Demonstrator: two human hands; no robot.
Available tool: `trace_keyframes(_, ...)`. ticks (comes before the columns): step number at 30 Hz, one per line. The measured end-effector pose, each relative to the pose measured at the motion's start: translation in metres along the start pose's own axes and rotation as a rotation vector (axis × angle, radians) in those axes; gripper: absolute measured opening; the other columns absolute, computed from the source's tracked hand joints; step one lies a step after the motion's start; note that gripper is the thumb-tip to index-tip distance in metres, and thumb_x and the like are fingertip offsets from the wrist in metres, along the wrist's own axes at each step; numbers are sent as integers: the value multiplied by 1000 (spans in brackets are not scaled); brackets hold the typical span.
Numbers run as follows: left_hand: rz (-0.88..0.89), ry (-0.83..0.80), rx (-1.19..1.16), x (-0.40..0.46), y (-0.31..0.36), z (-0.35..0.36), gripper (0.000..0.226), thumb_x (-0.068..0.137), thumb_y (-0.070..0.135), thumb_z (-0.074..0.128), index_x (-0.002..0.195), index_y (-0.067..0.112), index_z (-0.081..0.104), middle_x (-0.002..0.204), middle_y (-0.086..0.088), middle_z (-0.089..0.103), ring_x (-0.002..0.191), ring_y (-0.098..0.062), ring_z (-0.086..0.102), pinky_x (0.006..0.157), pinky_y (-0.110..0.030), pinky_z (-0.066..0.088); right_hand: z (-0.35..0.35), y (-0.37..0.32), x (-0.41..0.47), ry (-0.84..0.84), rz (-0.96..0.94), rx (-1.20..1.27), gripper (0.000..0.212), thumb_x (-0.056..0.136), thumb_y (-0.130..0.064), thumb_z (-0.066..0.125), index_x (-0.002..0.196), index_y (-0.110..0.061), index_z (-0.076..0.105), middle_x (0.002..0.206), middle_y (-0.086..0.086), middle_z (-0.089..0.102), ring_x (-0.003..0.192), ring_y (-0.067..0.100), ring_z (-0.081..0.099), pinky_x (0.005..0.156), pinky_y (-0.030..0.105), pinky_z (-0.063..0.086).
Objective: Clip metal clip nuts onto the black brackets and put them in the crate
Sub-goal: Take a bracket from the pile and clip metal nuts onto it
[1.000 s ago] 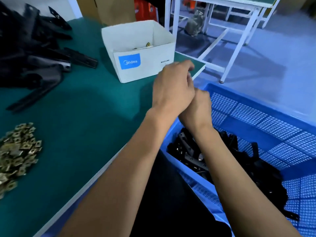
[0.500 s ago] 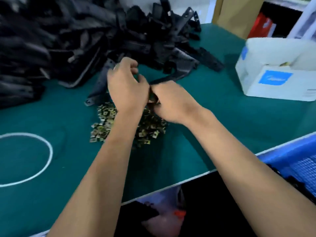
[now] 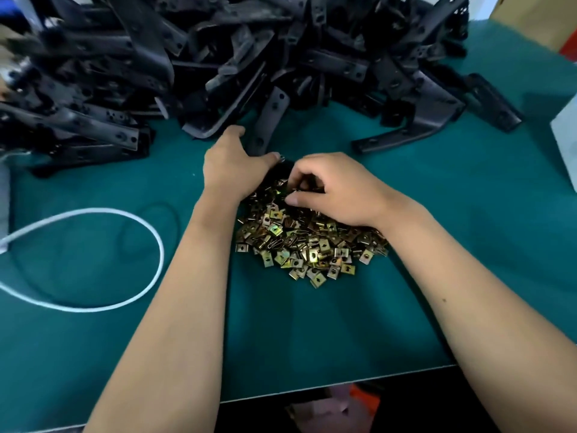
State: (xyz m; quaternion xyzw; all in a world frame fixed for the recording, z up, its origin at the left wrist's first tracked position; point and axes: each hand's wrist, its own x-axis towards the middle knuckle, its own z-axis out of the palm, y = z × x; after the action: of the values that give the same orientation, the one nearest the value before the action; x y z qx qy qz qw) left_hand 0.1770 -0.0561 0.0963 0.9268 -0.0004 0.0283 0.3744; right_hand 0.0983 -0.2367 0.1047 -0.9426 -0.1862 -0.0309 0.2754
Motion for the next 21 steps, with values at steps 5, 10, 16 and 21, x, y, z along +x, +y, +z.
trace_keyframes(5, 114, 120, -58, -2, -5, 1, 31, 86, 33, 77, 89, 8, 59, 71, 8, 53, 73, -21, 54, 55, -23, 36, -1, 1, -3, 94, 16, 122, 9, 97, -20, 69, 93, -19, 77, 93, -11, 75, 90, 6, 68, 89, 34, 51)
trace_keyframes(10, 196, 238, -287, -16, 2, 2, 13, 99, 28, 63, 98, 18, 55, 79, 16, 56, 70, 9, 53, 61, -7, 37, -2, 6, -5, 266, 66, 320, 12, 99, -24, 68, 94, -17, 77, 83, -14, 73, 78, -1, 65, 75, 17, 48)
trace_keyframes(16, -88, 39, -1091, -28, 25, 7, 7, 107, 19, 54, 101, 16, 58, 91, 0, 75, 79, -20, 72, 69, -33, 60, -4, 6, -4, 353, 205, 867, 9, 101, -9, 64, 102, -7, 72, 68, 3, 71, 57, 14, 61, 49, 21, 46)
trace_keyframes(21, -137, -28, -1200, -31, 28, 8, 8, 106, 10, 52, 103, 15, 58, 80, 3, 76, 66, -13, 72, 59, -26, 55, -2, 2, -5, 321, 175, 925, 17, 97, 1, 66, 111, -5, 72, 79, 9, 74, 67, 17, 66, 55, 22, 51)
